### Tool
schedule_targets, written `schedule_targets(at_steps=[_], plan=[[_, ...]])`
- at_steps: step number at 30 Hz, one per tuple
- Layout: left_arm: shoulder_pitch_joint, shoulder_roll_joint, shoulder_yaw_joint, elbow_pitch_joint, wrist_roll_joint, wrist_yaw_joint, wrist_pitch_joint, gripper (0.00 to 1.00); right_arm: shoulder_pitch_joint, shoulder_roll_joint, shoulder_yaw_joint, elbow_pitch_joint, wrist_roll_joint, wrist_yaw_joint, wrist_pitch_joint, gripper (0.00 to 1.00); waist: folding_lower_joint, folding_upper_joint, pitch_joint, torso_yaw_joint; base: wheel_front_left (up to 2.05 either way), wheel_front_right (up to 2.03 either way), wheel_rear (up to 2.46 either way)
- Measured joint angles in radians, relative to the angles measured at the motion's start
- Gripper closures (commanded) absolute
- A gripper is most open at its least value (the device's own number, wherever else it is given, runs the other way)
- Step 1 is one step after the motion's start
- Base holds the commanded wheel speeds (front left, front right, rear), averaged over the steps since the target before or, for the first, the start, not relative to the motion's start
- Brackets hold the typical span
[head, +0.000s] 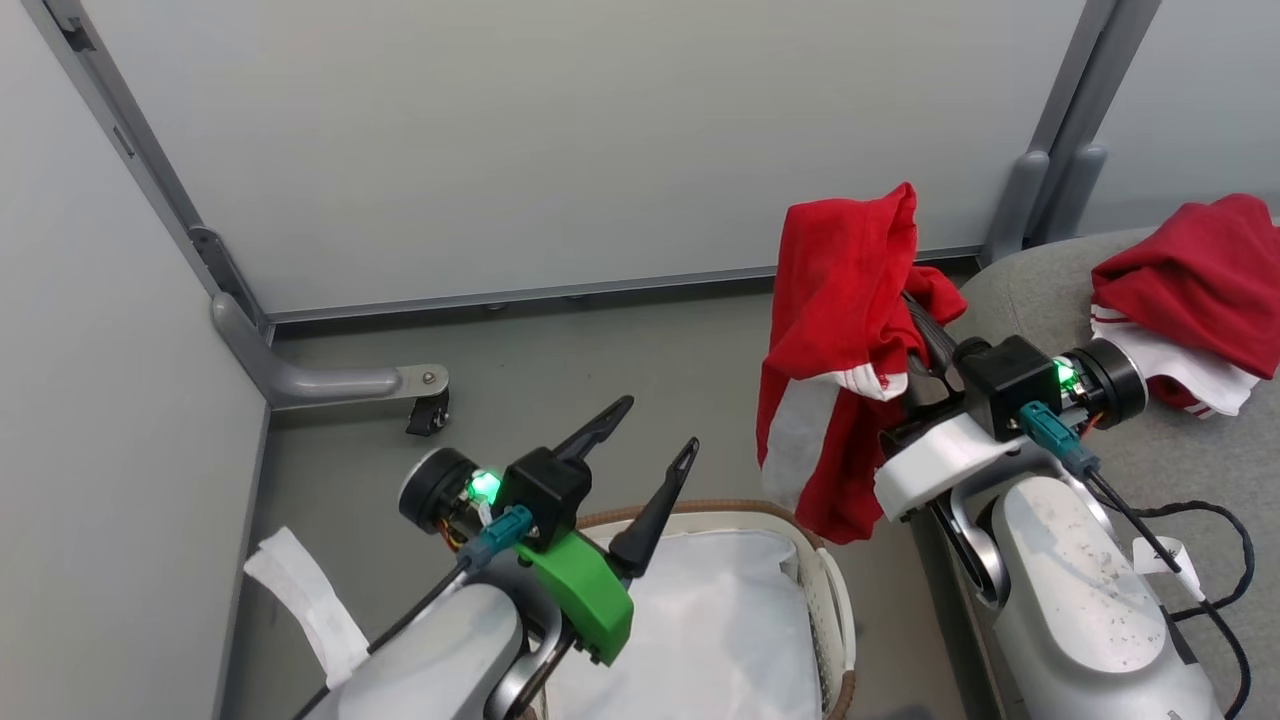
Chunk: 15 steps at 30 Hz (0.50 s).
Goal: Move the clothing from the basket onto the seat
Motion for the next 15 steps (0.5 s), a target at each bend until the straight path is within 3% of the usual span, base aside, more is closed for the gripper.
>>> schedule_targets(at_steps=[15], plan=[[0.184,-0.114,0.173,-0.005,0.154,-0.067,0.000,0.00,0.026,0.000,-0.078,0.003,-0.027,0.000,0.000,1.00,0.0000,0.0000,0.009,-0.026,0.00,0.00,0.00]])
